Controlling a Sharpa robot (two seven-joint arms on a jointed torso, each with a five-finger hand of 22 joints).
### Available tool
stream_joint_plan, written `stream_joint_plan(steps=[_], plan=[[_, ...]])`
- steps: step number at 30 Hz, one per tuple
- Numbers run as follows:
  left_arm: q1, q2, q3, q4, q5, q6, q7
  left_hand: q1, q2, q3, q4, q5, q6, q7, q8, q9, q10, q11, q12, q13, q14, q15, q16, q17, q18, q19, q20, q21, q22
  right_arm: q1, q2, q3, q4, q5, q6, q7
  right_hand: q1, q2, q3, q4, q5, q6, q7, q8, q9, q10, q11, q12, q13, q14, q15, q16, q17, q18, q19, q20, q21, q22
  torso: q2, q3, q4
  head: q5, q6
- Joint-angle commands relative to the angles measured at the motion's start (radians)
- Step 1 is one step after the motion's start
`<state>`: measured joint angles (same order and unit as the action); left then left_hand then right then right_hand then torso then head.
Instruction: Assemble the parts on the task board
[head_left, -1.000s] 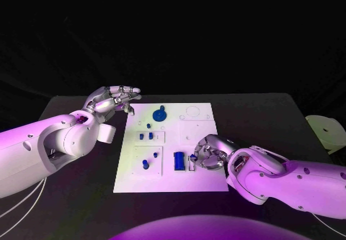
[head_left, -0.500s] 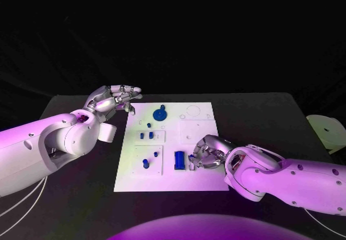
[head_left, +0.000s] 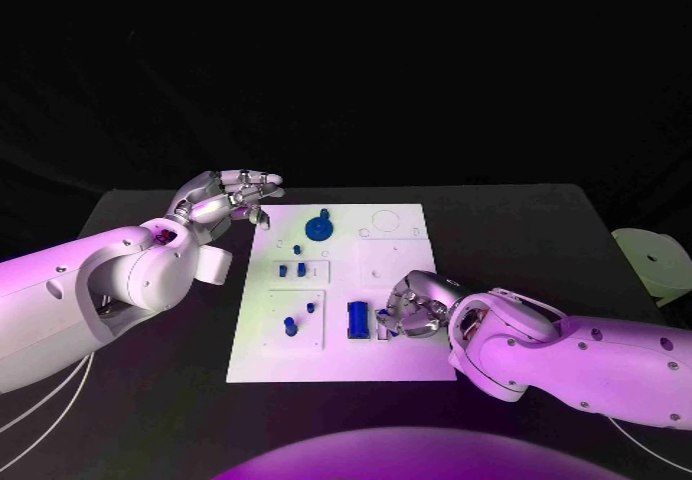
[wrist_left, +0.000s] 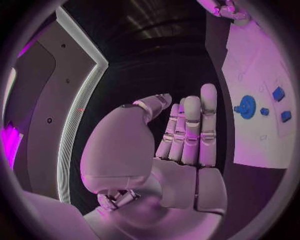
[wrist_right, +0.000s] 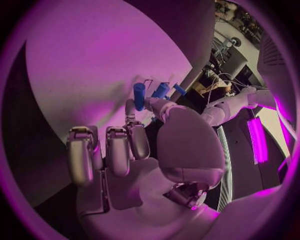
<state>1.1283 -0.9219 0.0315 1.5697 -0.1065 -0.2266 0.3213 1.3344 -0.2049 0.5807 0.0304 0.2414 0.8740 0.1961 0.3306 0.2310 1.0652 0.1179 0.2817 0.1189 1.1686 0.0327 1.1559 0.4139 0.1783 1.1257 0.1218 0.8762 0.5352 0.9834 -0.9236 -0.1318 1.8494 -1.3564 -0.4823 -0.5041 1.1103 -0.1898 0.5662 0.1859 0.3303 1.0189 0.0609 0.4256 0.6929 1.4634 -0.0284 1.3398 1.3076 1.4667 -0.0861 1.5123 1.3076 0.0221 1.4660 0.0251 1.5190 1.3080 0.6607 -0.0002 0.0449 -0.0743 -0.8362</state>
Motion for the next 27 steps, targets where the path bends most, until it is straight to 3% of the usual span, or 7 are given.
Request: stream_joint_plan(steps=[1,17,27], plan=[[0.001,0.001,0.001,0.003,-0.005,0.019,0.001,-0.002,0.008,0.000,0.002,0.005,-0.005,-0.001,0.004,-0.001,-0.006,0.001,0.004,0.001,-0.004,0.001,-0.001,-0.002,0.007,0.007,-0.002,-0.005,-0.001,-0.003,0.004,-0.002,0.004,-0.039,0.036,-0.015,-0.009,-0.001,-0.009,0.001,-0.013,0.031,-0.023,0.005,0.003,0.026,-0.006,0.007,0.103,0.078,-0.007,0.006,0.128,-0.013,0.090,-0.006,0.006,0.250,0.000,-0.0001,0.0005,0.000,-0.002],[0.000,0.005,0.001,-0.001,-0.008,0.024,-0.003,0.000,0.010,0.001,0.002,0.006,-0.007,-0.001,0.006,-0.001,-0.010,0.001,0.008,0.002,-0.005,0.001,0.000,-0.003,0.007,0.008,-0.002,-0.006,-0.002,-0.005,0.007,-0.002,0.008,-0.049,0.043,-0.015,-0.049,0.004,-0.036,0.042,-0.094,0.041,-0.027,0.014,0.005,0.034,-0.009,0.024,0.119,0.080,-0.010,0.010,0.137,-0.014,0.093,-0.011,0.015,0.253,0.000,-0.0005,0.0008,-0.001,-0.004],[0.000,0.005,0.000,-0.001,-0.010,0.025,-0.004,0.001,0.011,0.002,0.002,0.006,-0.007,-0.001,0.006,-0.001,-0.010,0.001,0.009,0.002,-0.005,0.000,0.000,-0.003,0.007,0.008,-0.002,-0.006,-0.003,-0.005,0.008,-0.002,0.005,-0.051,0.039,-0.016,-0.098,0.017,-0.068,0.101,-0.180,0.045,-0.025,0.017,0.002,0.035,-0.007,0.026,0.124,0.081,-0.009,0.011,0.141,-0.015,0.093,-0.010,0.016,0.253,-0.001,0.0004,0.0001,0.002,-0.004]])
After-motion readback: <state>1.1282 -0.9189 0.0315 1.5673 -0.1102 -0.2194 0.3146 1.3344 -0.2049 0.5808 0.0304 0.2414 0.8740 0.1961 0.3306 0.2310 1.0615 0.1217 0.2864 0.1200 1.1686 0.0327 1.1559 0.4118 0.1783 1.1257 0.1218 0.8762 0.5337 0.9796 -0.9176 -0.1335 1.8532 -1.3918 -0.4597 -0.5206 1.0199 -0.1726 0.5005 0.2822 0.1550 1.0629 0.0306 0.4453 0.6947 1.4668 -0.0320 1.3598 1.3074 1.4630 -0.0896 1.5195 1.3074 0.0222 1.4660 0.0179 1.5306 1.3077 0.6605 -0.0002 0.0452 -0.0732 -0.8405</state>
